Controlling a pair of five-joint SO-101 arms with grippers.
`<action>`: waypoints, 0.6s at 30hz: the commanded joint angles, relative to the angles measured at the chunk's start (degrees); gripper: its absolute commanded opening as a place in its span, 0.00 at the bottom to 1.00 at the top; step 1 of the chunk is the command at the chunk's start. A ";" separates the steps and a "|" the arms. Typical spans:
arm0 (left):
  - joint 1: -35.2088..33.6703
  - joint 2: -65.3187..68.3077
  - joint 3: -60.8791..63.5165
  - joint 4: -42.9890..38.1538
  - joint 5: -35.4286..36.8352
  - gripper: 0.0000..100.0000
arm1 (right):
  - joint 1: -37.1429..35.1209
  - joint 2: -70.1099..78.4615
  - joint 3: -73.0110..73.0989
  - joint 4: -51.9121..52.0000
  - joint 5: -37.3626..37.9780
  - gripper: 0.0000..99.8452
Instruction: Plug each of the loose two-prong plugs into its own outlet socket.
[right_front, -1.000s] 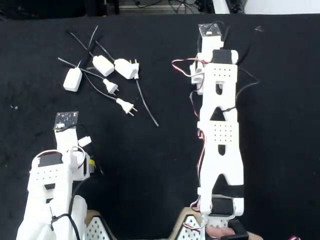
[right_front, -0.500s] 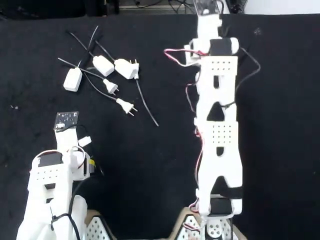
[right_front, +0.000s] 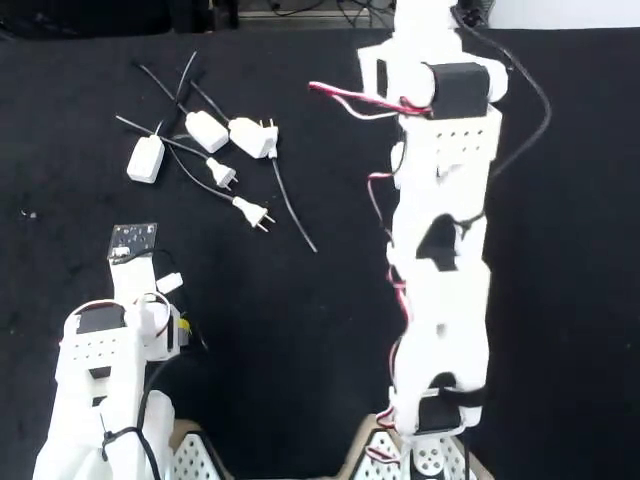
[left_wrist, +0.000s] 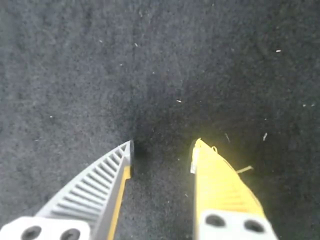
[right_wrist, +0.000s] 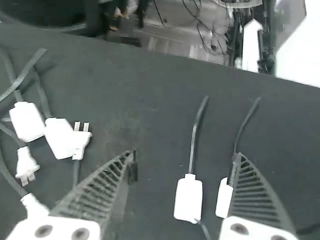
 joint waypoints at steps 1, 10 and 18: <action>-0.48 -0.62 -0.04 -0.70 -0.26 0.20 | -4.57 -17.27 15.08 1.93 -0.62 0.28; -0.31 -0.62 -0.04 -0.70 -0.26 0.20 | -15.91 -52.88 64.84 -4.84 0.00 0.28; -0.57 -0.88 -0.13 -0.70 -0.09 0.20 | -22.15 -67.65 110.55 -33.41 -0.18 0.28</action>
